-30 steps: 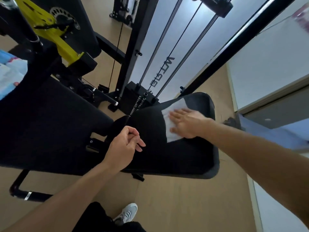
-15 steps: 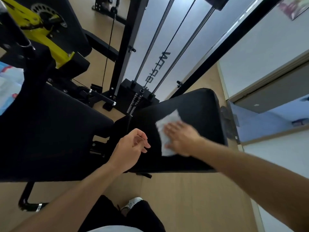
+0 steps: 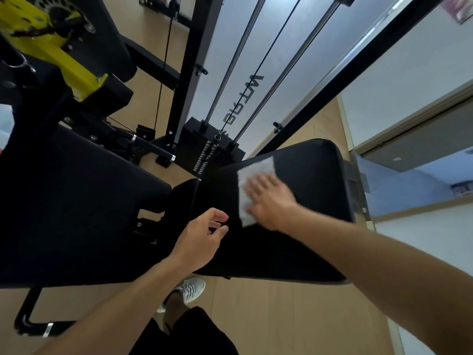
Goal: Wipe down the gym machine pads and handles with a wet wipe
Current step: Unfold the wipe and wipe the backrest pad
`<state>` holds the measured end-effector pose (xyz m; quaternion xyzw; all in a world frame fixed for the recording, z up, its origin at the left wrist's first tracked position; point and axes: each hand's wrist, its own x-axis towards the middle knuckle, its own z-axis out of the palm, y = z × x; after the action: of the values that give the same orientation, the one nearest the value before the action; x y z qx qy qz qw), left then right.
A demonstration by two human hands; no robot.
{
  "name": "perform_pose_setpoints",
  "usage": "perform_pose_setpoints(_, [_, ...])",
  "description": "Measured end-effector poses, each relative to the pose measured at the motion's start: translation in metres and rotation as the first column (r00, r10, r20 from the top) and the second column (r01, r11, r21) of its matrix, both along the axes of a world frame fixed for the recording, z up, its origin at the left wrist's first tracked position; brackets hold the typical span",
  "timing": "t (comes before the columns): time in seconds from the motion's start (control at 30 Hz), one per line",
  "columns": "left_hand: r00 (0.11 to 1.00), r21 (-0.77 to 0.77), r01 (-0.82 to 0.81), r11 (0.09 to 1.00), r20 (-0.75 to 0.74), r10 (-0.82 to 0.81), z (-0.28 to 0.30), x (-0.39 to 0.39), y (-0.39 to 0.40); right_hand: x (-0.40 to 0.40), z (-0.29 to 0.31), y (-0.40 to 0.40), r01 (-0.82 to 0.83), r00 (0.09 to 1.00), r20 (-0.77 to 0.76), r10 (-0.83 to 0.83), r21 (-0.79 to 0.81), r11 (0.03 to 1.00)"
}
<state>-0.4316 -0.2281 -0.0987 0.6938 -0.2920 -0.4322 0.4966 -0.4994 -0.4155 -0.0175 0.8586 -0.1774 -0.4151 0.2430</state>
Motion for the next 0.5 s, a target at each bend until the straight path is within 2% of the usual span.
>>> perform_pose_setpoints(0.1, [0.999, 0.03, -0.032, 0.999, -0.017, 0.032, -0.008, 0.004, -0.002, 0.037, 0.03, -0.071, 0.124, 0.991, 0.063, -0.117, -0.13, 0.984])
perform_pose_setpoints(0.2, [0.997, 0.034, -0.075, 0.997, -0.02, 0.076, -0.014, 0.004, -0.003, 0.053, 0.013, -0.085, 0.159, 0.986, 0.075, -0.152, -0.091, 0.983])
perform_pose_setpoints(0.3, [0.993, 0.053, -0.109, 0.993, -0.046, 0.111, -0.018, 0.004, -0.009, 0.05, -0.037, -0.04, 0.053, 0.998, 0.03, -0.053, -0.01, 0.999])
perform_pose_setpoints(0.4, [0.988, 0.041, -0.142, 0.989, -0.051, 0.144, -0.02, 0.008, -0.013, 0.041, -0.068, 0.004, -0.035, 0.991, -0.119, 0.052, 0.146, 0.989])
perform_pose_setpoints(0.47, [0.985, 0.043, -0.161, 0.986, -0.047, 0.163, -0.021, 0.013, -0.013, 0.046, -0.06, -0.004, -0.075, 0.984, -0.152, 0.097, 0.14, 0.987])
perform_pose_setpoints(0.5, [0.984, 0.048, -0.171, 0.984, -0.047, 0.173, -0.021, 0.016, -0.013, 0.053, -0.049, -0.017, -0.088, 0.987, -0.128, 0.098, 0.082, 0.993])
